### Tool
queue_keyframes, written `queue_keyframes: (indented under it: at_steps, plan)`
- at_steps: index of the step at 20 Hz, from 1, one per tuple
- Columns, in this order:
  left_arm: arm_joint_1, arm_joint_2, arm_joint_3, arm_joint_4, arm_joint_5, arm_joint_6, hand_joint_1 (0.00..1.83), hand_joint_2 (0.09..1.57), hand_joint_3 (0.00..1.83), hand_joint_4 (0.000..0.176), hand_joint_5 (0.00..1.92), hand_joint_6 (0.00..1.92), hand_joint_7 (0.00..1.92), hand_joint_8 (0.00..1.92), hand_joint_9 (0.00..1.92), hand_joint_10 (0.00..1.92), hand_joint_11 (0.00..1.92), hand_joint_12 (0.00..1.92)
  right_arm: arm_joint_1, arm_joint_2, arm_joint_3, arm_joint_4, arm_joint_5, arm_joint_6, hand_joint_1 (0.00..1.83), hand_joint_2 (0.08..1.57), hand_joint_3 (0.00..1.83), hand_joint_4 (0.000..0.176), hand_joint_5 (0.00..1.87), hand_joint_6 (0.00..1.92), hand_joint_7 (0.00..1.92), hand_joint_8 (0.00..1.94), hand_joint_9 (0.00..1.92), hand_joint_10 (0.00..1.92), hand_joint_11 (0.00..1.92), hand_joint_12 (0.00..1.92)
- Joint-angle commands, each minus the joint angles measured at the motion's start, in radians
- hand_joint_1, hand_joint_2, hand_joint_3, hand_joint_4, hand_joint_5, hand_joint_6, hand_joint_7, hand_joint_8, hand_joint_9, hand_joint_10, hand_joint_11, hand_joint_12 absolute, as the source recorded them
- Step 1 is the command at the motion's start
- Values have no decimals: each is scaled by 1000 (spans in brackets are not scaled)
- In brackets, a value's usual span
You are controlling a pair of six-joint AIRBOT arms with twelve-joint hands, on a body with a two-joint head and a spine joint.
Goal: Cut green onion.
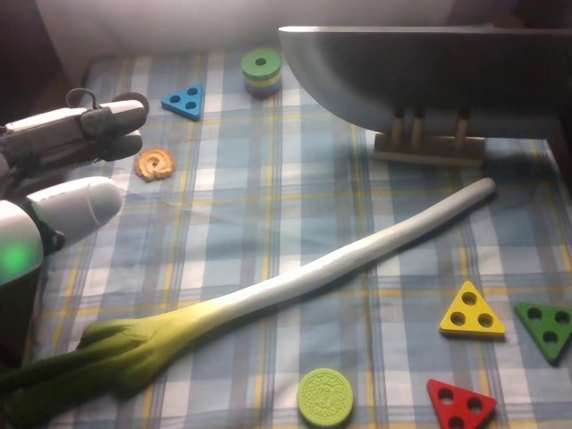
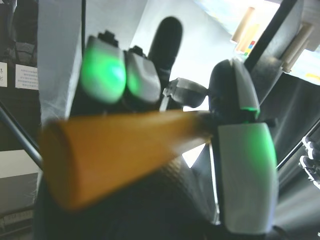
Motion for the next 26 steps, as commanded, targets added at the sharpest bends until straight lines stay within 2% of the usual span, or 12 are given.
queue_keyframes:
  at_steps: [1, 3, 7, 11, 13, 16, 17, 19, 21, 23, 25, 26]
  plan:
    - [-7, -3, 5, -3, -121, -11, 434, 1361, 1, 17, 382, 1, 454, 0, 342, 1, 0, 260, 16, 16, 0, 10, 127, 1, 677, 1320, 10, 148, 1121, 1921, 1372, 1941, 1497, 1921, 1558, 1921]
    - [-6, -3, 7, -3, -121, -11, 396, 1364, 2, 27, 375, 0, 457, 1, 334, 0, 0, 247, 17, 31, -13, 7, 147, 1, 660, 1343, 11, 148, 1097, 1921, 1363, 1941, 1493, 1921, 1563, 1921]
    - [-5, -3, 8, -3, -120, -11, 375, 1369, 1, 21, 385, 1, 446, 7, 320, 4, 0, 261, 18, 41, -23, 7, 175, 1, 494, 1378, 6, 143, 1102, 1879, 1462, 1941, 1590, 1921, 1621, 1921]
    - [-5, -4, 10, -3, -120, -11, 292, 1383, 1, 27, 377, 11, 429, 6, 309, 5, 0, 112, 18, 43, -23, 7, 177, 1, 492, 1419, 7, 151, 1164, 1921, 1461, 1941, 1571, 1921, 1610, 1921]
    - [-5, -4, 13, -1, -115, -12, 312, 1380, 0, 14, 401, 7, 436, 4, 314, 3, 0, 136, 18, 45, -25, 6, 189, 1, 442, 1441, 8, 152, 1156, 1921, 1440, 1941, 1554, 1921, 1605, 1921]
    - [-6, -3, 17, 22, -104, -18, 390, 1361, 0, 15, 412, 1, 443, 1, 348, 4, 0, 275, 18, 64, -52, -12, 235, 1, 415, 1435, 2, 152, 1145, 1921, 1402, 1941, 1508, 1921, 1571, 1921]
    - [-7, -2, 18, 30, -100, -19, 363, 1367, 1, 25, 403, 1, 449, 1, 350, 1, 0, 231, 18, 72, -64, -19, 259, 1, 446, 1437, 0, 151, 1136, 1921, 1392, 1941, 1512, 1921, 1570, 1921]
    - [-13, 2, 22, 51, -83, -19, 363, 1373, 3, 23, 395, 0, 444, 0, 338, 0, 0, 220, 18, 84, -84, -30, 298, 1, 355, 1434, 2, 151, 1102, 1921, 1387, 1941, 1514, 1921, 1571, 1921]
    - [-24, 10, 24, 94, -53, -19, 316, 1399, 5, 1, 410, 6, 425, 5, 343, 3, 0, 227, 18, 91, -105, -65, 317, 1, 321, 1440, 3, 151, 1143, 1921, 1431, 1941, 1572, 1921, 1616, 1921]
    - [-46, 10, 25, 129, -20, -19, 346, 1395, 1, 0, 417, 4, 427, 2, 327, 4, 0, 163, 18, 92, -118, -95, 326, 1, 362, 1456, 4, 153, 1151, 1921, 1450, 1941, 1593, 1921, 1638, 1921]
    - [-82, 1, 28, 168, 30, -19, 425, 1390, 0, 0, 443, 5, 440, 4, 314, 4, 0, 212, 18, 97, -132, -113, 335, 1, 363, 1430, 0, 154, 1162, 1921, 1456, 1941, 1578, 1921, 1619, 1921]
    - [-99, -5, 30, 187, 54, -19, 473, 1366, 2, 0, 497, 1, 512, 1, 389, 2, 0, 417, 18, 100, -138, -119, 338, 1, 388, 1431, 0, 153, 1179, 1921, 1477, 1941, 1600, 1921, 1630, 1921]
